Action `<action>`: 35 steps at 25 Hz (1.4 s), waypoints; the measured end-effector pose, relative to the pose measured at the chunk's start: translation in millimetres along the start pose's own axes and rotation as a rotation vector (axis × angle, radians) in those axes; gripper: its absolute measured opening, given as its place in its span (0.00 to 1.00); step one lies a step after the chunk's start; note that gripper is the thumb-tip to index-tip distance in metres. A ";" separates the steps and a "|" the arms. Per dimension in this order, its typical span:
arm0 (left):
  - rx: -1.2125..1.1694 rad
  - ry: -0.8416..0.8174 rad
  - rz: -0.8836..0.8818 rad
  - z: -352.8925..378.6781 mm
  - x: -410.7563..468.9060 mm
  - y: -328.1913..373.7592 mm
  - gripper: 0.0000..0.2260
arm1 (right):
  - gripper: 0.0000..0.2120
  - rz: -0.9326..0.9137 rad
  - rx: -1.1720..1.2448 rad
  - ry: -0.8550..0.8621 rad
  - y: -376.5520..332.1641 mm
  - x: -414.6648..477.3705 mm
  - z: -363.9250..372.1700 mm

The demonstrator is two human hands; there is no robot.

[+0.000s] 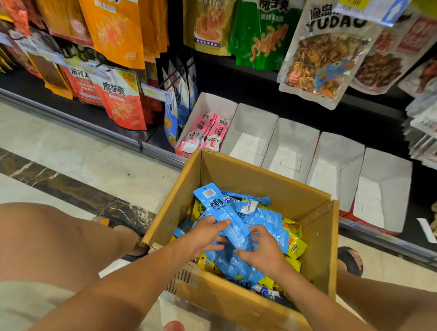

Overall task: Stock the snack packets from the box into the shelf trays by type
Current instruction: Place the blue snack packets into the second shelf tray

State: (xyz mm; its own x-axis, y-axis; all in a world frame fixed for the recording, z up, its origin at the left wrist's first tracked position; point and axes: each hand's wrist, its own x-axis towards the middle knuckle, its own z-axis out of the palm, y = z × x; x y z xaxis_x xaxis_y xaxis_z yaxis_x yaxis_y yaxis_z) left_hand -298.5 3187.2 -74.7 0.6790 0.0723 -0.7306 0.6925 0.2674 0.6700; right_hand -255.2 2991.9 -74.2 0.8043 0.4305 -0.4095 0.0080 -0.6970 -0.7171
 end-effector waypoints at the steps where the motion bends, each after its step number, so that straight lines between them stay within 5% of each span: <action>1: -0.043 0.014 0.027 1.6 -1.8 2.6 0.10 | 0.28 -0.016 0.012 -0.006 -3.2 -0.1 0.3; 6: -0.092 0.177 0.122 -14.6 4.6 13.1 0.08 | 0.25 -0.071 -0.031 -0.005 -6.0 11.7 3.4; 10: 0.047 0.334 0.185 -45.4 6.5 13.9 0.09 | 0.16 -0.041 -0.363 -0.010 3.5 30.9 5.4; 15: 0.192 0.418 0.210 -63.2 12.8 2.2 0.17 | 0.22 0.009 -0.616 -0.186 15.4 48.0 22.8; 24: 0.280 0.410 0.196 -74.3 34.3 -9.8 0.15 | 0.35 0.028 -1.034 -0.367 14.7 77.4 60.5; 35: 0.268 0.395 0.152 -77.5 26.1 5.5 0.14 | 0.36 0.031 -0.855 -0.281 -5.0 102.7 46.5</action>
State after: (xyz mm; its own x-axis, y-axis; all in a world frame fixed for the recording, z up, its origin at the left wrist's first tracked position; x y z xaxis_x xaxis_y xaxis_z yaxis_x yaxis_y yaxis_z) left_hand -295.8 3265.1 -100.2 0.6690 0.4635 -0.5811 0.6661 -0.0269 0.7454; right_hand -200.3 3066.3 -138.9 0.6373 0.4507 -0.6251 0.5186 -0.8508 -0.0848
